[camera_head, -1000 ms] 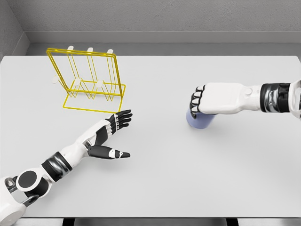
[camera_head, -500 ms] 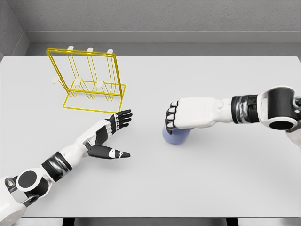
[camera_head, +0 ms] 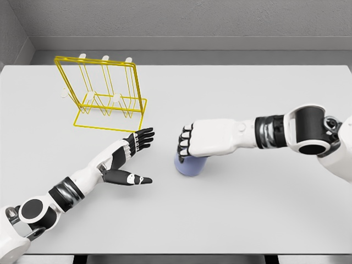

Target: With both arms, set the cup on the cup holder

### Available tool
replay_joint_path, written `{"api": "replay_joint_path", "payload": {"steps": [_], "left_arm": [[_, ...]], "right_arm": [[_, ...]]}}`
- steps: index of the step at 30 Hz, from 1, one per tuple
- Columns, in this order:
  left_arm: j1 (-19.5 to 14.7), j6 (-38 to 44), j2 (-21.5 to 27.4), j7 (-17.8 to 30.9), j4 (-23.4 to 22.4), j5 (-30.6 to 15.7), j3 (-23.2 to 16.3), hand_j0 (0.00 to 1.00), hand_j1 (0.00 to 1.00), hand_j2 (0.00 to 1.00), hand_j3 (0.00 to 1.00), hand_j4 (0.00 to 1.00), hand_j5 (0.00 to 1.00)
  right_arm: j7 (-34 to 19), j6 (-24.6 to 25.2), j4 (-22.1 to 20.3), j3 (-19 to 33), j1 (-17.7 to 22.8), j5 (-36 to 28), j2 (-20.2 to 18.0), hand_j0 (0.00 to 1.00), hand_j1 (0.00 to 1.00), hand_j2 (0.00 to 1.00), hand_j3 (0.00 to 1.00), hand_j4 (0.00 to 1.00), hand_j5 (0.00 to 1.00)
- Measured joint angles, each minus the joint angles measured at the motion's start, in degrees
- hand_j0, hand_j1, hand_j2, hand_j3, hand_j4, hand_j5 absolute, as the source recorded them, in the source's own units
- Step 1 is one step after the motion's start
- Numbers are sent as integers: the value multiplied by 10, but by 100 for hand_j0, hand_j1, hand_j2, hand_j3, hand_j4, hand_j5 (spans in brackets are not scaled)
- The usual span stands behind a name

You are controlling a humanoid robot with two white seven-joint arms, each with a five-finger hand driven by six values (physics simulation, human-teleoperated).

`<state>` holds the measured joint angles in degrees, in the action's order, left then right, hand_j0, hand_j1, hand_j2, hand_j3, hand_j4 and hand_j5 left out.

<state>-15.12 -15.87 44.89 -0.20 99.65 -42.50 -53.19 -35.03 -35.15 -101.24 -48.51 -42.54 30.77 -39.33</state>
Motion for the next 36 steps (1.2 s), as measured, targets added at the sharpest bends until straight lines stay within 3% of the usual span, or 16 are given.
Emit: {"api": "replay_joint_path", "payload": {"steps": [10,13,16,21,25,31,36], "left_arm": [[-1,0,0,0,0,0,0,100,100,100,100,100,100],[-1,0,0,0,0,0,0,100,100,100,100,100,100],[-1,0,-4,0,-2,0,0,100,100,100,100,100,100],[-18,20,-24,0,-8,2,-1,100,100,100,100,100,100],[-35,35,-45,0,-18,3,-2,100,100,100,100,100,100],[-55,40,-62,0,-27,3,-19,100,100,100,100,100,100],[-68,51,-70,0,-28,4,-37,100,100,100,100,100,100]], "right_arm": [[0,0,0,8,2,0,-2,100,100,100,100,100,100],[0,0,0,33,2,-10,-5,100,100,100,100,100,100],[0,0,0,89,11,-59,-29,100,100,100,100,100,100],[0,-1,4,264,153,-133,-81,100,100,100,100,100,100],[0,0,28,367,189,-164,-97,100,100,100,100,100,100],[0,0,74,402,230,-190,-92,100,100,100,100,100,100],[0,0,111,407,262,-193,-63,100,100,100,100,100,100]]}}
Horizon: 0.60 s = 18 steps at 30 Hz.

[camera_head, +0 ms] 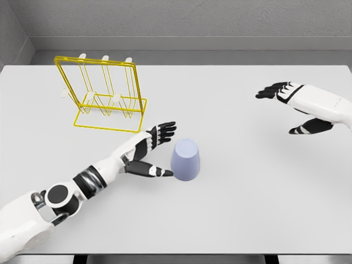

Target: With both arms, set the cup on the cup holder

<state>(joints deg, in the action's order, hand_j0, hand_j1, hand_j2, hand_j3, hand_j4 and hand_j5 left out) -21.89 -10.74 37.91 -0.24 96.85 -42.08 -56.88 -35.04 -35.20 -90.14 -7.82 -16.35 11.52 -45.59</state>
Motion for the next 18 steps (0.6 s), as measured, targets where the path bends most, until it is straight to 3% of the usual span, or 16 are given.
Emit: {"api": "replay_joint_path", "payload": {"steps": [4,18], "left_arm": [[0,4,-6,0,0,1,-5,100,100,100,100,100,100],[-11,15,-28,0,-5,1,-8,100,100,100,100,100,100]], "right_arm": [[0,0,5,26,44,0,11,100,100,100,100,100,100],[0,0,-11,62,45,-2,20,100,100,100,100,100,100]]}}
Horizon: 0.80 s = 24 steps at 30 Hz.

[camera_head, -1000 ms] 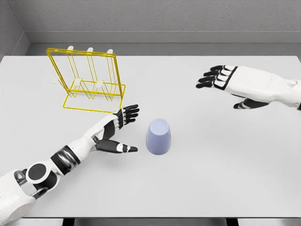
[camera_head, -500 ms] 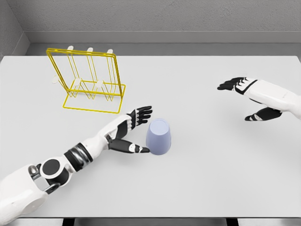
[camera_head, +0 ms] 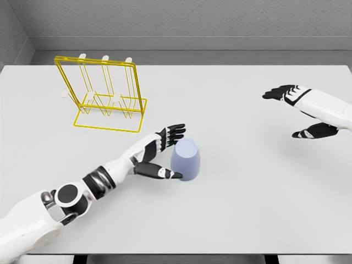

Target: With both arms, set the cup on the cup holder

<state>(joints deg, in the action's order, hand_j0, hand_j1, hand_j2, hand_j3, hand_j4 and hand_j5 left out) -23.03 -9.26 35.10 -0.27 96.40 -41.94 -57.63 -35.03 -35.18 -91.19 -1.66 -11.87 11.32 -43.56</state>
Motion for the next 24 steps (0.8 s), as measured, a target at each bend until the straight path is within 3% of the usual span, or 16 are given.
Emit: {"api": "replay_joint_path", "payload": {"steps": [24], "left_arm": [[-9,25,-39,0,-38,6,-10,100,100,100,100,100,100]], "right_arm": [[0,0,0,11,5,0,2,100,100,100,100,100,100]]}}
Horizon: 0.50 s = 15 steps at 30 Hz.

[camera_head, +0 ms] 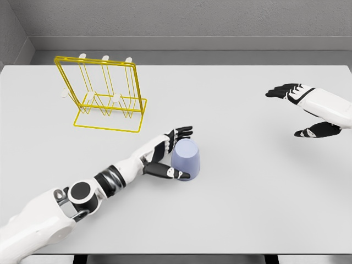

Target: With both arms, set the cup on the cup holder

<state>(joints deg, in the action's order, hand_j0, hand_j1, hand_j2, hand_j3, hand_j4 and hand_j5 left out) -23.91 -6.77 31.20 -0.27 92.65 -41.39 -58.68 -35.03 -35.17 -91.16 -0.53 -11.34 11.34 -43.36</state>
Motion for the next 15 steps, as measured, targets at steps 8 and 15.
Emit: {"api": "replay_joint_path", "payload": {"steps": [8,15], "left_arm": [[0,-1,-11,0,-10,3,-4,94,94,94,94,94,94],[0,-4,-20,0,-15,2,-4,67,67,67,67,67,67]], "right_arm": [[0,0,0,0,0,0,0,100,100,100,100,100,100],[0,0,0,0,0,1,0,100,100,100,100,100,100]]}}
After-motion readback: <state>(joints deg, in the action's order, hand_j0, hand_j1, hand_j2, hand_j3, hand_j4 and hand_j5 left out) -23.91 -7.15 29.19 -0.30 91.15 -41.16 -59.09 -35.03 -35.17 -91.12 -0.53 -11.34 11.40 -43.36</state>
